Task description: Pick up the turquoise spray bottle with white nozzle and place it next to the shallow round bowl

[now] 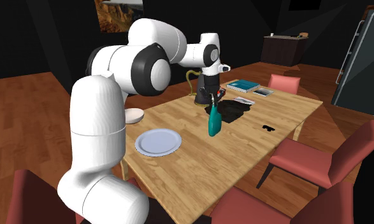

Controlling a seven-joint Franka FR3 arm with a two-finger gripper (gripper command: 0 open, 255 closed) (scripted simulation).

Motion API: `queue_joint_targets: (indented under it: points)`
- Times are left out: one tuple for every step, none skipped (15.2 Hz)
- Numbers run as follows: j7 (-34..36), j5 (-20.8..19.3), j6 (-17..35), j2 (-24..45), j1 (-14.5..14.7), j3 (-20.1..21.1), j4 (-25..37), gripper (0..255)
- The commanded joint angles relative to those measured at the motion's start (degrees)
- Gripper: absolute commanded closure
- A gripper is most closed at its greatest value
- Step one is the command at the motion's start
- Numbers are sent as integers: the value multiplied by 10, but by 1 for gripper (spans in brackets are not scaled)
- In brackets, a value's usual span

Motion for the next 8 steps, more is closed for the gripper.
queue_joint_targets:
  points:
    - [-1,0,-16,-2,0,0,14,255]
    - [-2,0,-23,-2,0,0,21,255]
    - [-2,1,-31,-2,0,0,29,255]
    - [-3,1,-39,-2,0,0,36,255]
    - [-4,1,-46,-2,0,0,44,255]
    - [-4,1,-54,-2,0,0,52,255]
    - [-5,1,-60,-1,0,0,59,255]
    - [8,-2,-58,-10,8,4,47,255]
